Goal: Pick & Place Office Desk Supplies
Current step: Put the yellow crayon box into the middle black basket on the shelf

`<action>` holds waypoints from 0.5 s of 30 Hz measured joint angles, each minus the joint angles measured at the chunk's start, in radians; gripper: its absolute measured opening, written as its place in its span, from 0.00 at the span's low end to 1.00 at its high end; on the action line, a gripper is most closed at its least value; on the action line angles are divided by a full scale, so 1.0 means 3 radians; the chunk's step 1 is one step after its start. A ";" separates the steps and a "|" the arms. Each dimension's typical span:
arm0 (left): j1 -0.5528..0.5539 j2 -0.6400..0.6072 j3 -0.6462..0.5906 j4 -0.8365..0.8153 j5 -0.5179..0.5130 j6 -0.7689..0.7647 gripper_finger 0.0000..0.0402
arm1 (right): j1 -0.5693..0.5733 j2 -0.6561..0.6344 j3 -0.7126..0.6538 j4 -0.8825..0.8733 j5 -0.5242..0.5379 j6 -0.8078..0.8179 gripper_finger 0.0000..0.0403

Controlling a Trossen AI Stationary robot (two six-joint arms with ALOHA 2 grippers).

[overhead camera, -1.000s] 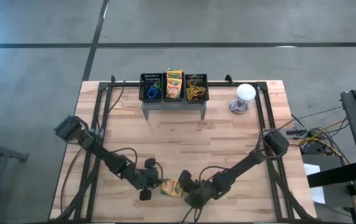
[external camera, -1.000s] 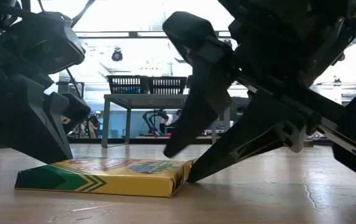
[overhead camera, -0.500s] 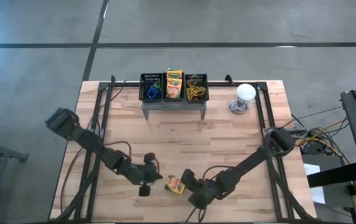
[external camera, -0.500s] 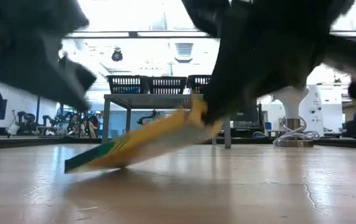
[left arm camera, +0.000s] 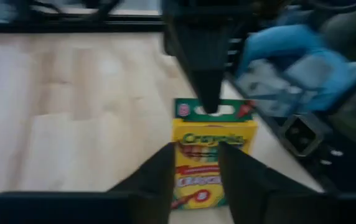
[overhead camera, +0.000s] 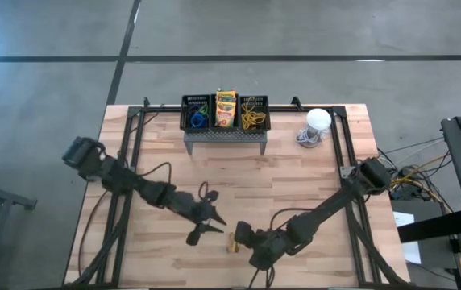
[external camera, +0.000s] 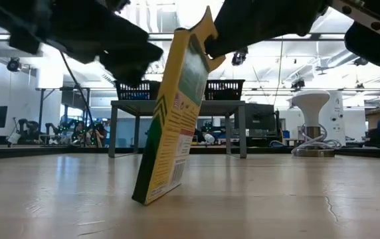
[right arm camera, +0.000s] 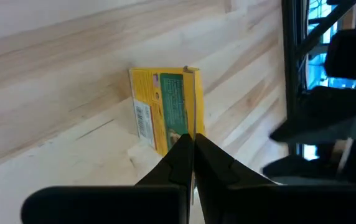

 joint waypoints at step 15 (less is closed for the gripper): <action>0.0290 0.1020 0.0335 0.0541 0.1140 0.0797 0.72 | -0.0002 0.0022 -0.0003 0.0170 -0.0002 -0.0060 0.02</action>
